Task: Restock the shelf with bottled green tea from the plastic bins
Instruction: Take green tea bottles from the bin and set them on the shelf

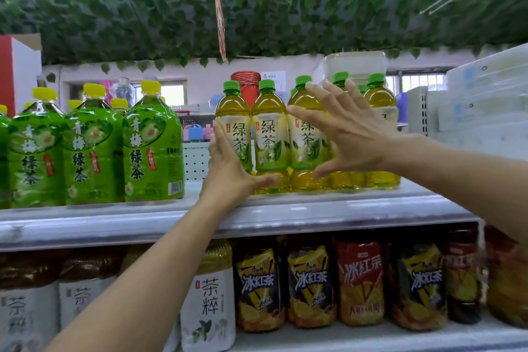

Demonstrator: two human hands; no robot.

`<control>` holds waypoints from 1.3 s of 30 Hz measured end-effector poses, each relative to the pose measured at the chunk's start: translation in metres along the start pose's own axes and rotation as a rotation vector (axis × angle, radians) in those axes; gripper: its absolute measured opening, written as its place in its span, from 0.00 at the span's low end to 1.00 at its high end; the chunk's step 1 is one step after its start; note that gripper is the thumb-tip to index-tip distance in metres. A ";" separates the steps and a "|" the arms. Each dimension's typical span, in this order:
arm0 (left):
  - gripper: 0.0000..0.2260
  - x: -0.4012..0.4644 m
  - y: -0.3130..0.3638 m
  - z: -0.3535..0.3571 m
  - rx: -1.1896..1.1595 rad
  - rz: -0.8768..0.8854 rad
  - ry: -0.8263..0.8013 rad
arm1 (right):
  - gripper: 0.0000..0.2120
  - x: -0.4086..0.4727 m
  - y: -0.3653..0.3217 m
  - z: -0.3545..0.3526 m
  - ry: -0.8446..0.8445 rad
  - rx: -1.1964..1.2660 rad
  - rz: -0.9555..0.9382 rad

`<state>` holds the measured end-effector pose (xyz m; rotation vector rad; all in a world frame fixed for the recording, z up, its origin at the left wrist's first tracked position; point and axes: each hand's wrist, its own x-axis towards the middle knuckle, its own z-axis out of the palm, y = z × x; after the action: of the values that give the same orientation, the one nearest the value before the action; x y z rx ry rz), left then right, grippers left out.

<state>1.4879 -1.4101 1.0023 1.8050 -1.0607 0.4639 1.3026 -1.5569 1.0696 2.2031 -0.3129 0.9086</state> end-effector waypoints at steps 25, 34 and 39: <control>0.70 0.002 0.002 0.002 0.049 -0.021 -0.010 | 0.51 -0.060 0.007 0.038 0.168 0.091 0.164; 0.70 -0.001 0.005 -0.001 0.030 -0.031 -0.021 | 0.46 -0.061 0.000 0.038 0.063 0.228 0.219; 0.69 -0.001 0.006 -0.003 -0.008 -0.077 -0.038 | 0.53 -0.075 0.012 0.049 0.200 0.406 0.447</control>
<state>1.4826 -1.4081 1.0059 1.8464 -1.0132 0.3798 1.2682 -1.6033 1.0002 2.4228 -0.5819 1.5386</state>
